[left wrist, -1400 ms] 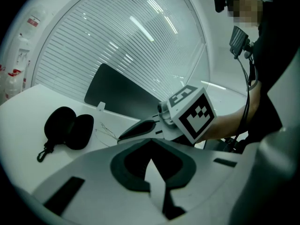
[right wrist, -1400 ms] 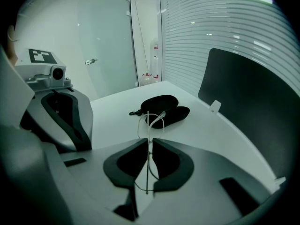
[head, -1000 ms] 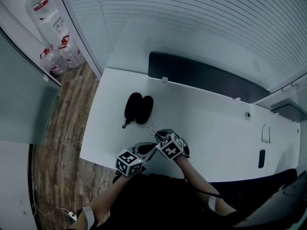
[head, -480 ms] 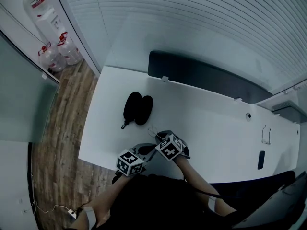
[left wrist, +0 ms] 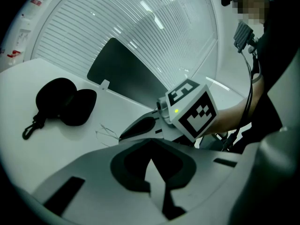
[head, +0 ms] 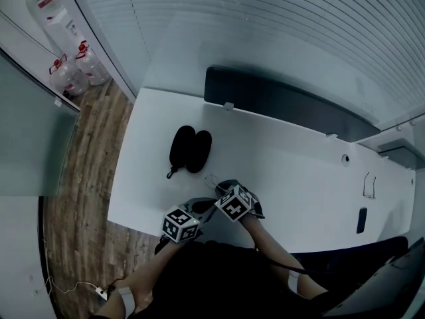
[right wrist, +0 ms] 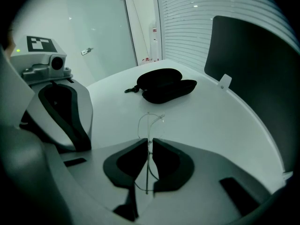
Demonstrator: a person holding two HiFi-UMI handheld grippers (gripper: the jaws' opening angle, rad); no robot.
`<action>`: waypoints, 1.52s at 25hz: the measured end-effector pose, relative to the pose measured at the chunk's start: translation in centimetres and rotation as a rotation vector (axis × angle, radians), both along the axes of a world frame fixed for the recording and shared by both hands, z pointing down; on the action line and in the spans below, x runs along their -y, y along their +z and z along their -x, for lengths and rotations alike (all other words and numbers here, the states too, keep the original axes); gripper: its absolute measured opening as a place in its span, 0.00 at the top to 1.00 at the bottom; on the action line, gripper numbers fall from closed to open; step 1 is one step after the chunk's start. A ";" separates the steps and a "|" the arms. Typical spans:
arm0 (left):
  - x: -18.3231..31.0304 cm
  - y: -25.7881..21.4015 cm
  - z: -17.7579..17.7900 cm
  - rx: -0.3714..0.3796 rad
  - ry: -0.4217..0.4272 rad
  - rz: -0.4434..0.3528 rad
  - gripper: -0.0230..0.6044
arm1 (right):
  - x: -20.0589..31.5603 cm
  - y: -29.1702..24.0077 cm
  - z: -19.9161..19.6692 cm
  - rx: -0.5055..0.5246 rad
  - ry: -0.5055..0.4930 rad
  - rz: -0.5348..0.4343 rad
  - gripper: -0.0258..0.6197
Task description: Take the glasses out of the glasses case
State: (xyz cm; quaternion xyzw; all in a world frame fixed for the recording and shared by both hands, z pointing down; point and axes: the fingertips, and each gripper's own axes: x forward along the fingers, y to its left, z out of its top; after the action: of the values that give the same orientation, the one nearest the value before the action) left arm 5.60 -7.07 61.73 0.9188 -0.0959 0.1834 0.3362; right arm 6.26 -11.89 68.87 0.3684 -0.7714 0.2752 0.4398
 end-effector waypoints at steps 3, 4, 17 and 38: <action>0.2 0.2 0.1 0.004 0.002 0.008 0.95 | 0.1 0.2 0.1 -0.006 -0.005 0.006 0.90; 0.2 0.3 0.1 0.005 0.003 0.011 0.95 | 0.1 0.3 0.1 -0.007 -0.006 0.008 0.89; 0.4 1.3 -0.2 0.011 -0.003 0.042 0.95 | 0.1 1.4 -0.3 -0.025 -0.007 0.040 0.89; 0.7 1.4 -0.2 0.009 -0.014 0.045 0.95 | 0.5 1.3 -0.4 -0.038 -0.006 0.019 0.88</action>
State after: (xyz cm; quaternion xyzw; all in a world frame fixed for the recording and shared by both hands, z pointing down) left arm 5.75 -7.78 63.13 0.9094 -0.0999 0.1872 0.3578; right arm 6.67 -12.43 70.19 0.3669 -0.7616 0.2739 0.4586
